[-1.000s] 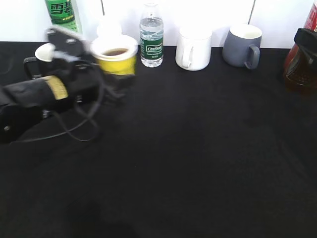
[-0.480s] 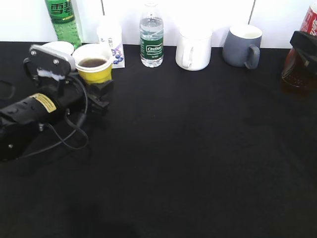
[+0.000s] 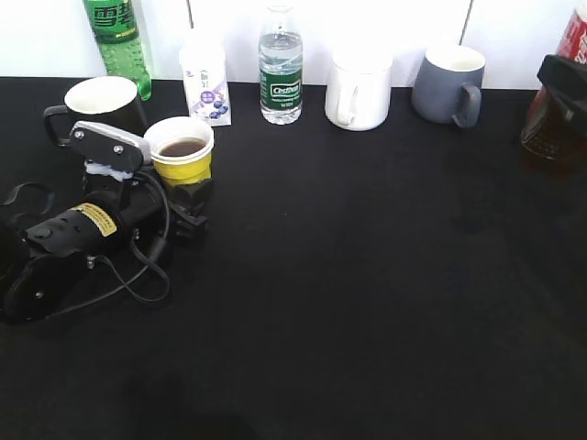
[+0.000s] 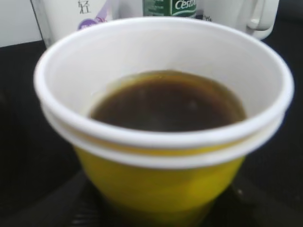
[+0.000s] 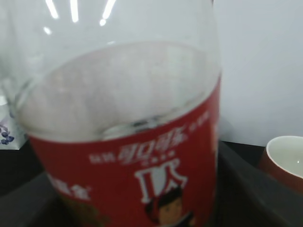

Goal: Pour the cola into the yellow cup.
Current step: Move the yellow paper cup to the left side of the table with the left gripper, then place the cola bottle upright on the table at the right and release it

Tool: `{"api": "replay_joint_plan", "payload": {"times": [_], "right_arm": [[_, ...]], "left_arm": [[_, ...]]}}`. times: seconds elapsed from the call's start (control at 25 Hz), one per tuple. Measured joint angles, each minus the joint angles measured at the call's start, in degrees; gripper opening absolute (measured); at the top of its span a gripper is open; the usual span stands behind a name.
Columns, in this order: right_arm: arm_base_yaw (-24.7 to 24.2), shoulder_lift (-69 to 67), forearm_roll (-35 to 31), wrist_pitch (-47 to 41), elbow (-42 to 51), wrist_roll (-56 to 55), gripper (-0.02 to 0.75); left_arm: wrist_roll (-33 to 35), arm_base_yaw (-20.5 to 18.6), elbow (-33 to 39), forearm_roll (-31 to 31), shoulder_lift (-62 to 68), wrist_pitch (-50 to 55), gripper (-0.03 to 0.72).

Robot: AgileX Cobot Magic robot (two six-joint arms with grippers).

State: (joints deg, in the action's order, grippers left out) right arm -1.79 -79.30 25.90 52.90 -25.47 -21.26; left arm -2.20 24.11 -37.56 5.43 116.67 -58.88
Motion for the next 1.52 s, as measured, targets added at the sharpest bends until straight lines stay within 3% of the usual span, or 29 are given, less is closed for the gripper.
{"api": "replay_joint_plan", "payload": {"times": [0.16, 0.32, 0.44, 0.64, 0.84, 1.04, 1.2, 1.32, 1.52], "right_arm": [[0.00, 0.00, 0.00, 0.49, 0.00, -0.37, 0.502], [0.00, 0.00, 0.00, 0.56, 0.00, -0.41, 0.502], [0.00, 0.00, 0.00, 0.62, 0.00, -0.41, 0.502], [0.00, 0.00, -0.05, 0.73, 0.00, -0.41, 0.502], [0.00, -2.23, -4.99, -2.20, 0.00, 0.92, 0.502], [0.00, -22.37, -9.76, 13.21, -1.20, 7.72, 0.501], [0.00, -28.80, -11.66, 21.73, -2.35, 9.09, 0.502], [0.00, -29.16, -11.23, 18.26, -1.40, 9.43, 0.628], [0.00, -22.12, -11.42, 6.96, 0.76, 9.02, 0.659]], "left_arm": [[-0.93, 0.00, 0.00, -0.05, 0.00, 0.05, 0.442], [-0.95, 0.00, 0.13, -1.64, 0.00, 0.85, 0.545], [-0.95, 0.00, 0.39, -1.95, -0.43, 1.35, 0.564], [-0.95, 0.00, 5.06, -2.30, -2.01, -0.74, 0.564], [-0.95, 0.00, 13.81, -4.10, -10.14, 0.68, 0.564], [-2.79, 0.00, 21.75, -3.46, -23.59, 1.36, 0.564], [-5.86, 0.00, 22.66, 2.10, -35.95, 5.57, 0.564], [-5.93, 0.00, 22.70, 2.98, -40.69, 8.39, 0.564], [-6.37, 0.00, 22.77, 3.28, -43.01, 13.73, 0.564]]}}
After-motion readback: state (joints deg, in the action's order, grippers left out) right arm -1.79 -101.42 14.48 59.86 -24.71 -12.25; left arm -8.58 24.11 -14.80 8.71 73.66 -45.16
